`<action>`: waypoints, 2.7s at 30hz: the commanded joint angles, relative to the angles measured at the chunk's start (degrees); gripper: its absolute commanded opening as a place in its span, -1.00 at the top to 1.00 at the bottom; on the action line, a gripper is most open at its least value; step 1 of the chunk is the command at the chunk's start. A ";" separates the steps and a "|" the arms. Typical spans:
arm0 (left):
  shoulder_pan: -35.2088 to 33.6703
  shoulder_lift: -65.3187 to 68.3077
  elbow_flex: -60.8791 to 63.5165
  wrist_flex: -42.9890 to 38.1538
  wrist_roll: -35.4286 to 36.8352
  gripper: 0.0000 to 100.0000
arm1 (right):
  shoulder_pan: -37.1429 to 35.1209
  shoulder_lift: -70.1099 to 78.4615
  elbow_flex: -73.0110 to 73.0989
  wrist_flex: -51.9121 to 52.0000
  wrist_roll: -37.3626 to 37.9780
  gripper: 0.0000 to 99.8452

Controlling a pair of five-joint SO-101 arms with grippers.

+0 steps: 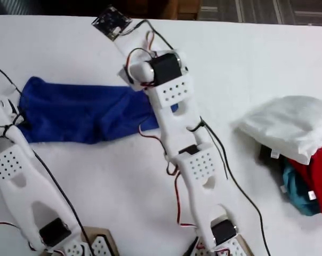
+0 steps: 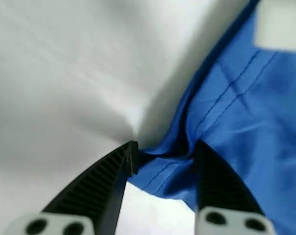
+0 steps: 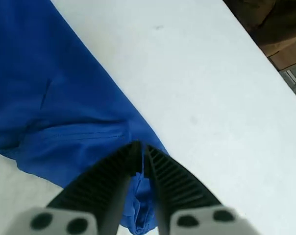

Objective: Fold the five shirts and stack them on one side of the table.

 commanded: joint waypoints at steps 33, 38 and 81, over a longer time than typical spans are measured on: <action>8.35 -21.89 -6.90 0.97 1.49 0.94 | 5.05 -11.30 -1.85 1.10 0.53 0.96; 21.71 -25.85 -6.90 0.97 1.58 0.94 | 8.22 -12.62 -1.85 1.10 0.44 0.96; 45.45 -40.62 2.86 0.88 4.13 0.69 | 23.52 -15.87 -0.18 1.10 0.18 0.96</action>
